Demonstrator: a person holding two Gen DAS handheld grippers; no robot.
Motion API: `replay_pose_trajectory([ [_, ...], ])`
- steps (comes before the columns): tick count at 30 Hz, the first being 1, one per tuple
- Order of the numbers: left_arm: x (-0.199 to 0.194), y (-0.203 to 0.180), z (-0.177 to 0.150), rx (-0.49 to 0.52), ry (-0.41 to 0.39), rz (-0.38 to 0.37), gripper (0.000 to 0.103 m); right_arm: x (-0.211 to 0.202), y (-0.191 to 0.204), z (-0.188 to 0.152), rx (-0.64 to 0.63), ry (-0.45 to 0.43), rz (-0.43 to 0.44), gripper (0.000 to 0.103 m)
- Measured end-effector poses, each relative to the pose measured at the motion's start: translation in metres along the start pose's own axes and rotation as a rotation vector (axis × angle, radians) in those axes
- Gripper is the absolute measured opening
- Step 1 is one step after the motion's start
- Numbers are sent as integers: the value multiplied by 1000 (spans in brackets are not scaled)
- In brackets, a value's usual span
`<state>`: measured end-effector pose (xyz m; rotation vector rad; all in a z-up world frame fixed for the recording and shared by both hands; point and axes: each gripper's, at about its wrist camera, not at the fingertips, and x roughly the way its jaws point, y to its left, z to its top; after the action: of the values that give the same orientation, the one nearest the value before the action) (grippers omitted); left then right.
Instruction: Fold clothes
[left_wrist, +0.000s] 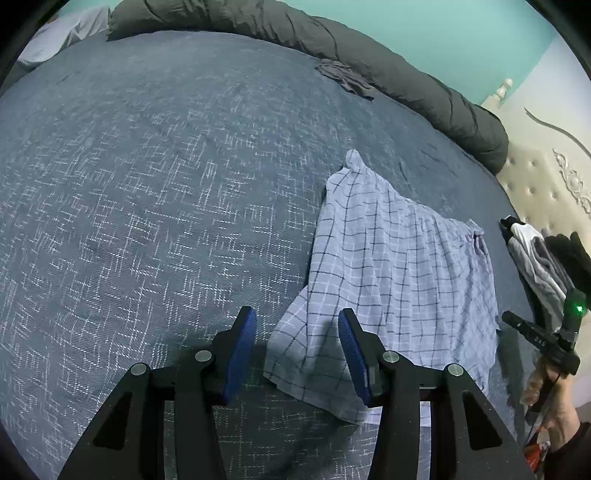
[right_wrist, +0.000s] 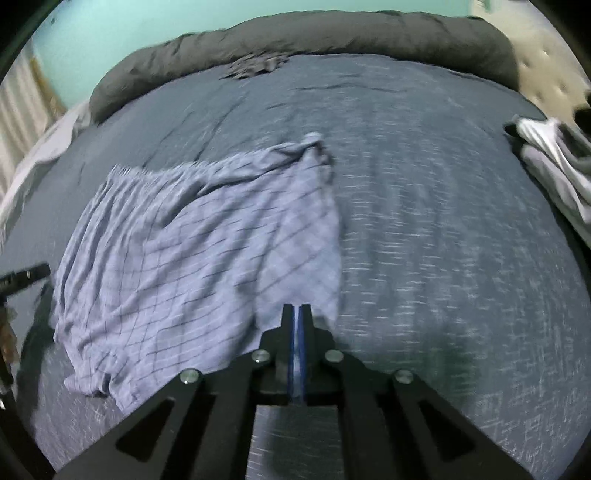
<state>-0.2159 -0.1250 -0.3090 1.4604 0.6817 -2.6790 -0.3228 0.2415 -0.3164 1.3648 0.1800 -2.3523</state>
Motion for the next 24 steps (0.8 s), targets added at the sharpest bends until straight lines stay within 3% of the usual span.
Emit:
replay_pose_trajectory([
  [2, 0, -1, 0, -2, -1, -5, 50, 7, 6, 0, -25, 16, -20, 23],
  [6, 0, -2, 0, 0, -2, -11, 50, 22, 8, -4, -43, 46, -40, 33],
  [10, -2, 0, 2, -6, -6, -20, 50, 22, 4, -8, -29, 40, -43, 33],
  [11, -3, 1, 2, -7, -8, -22, 50, 19, 1, -8, -17, 32, -37, 32],
  [12, -4, 1, 3, -6, -9, -23, 50, 17, -2, -8, -5, 24, -31, 20],
  [14, -4, 2, 3, -8, -10, -25, 50, 11, -8, -9, 19, 9, -19, 6],
  [24, -4, 7, 4, -27, -4, -32, 50, -17, -45, -14, 161, -70, 51, 4],
])
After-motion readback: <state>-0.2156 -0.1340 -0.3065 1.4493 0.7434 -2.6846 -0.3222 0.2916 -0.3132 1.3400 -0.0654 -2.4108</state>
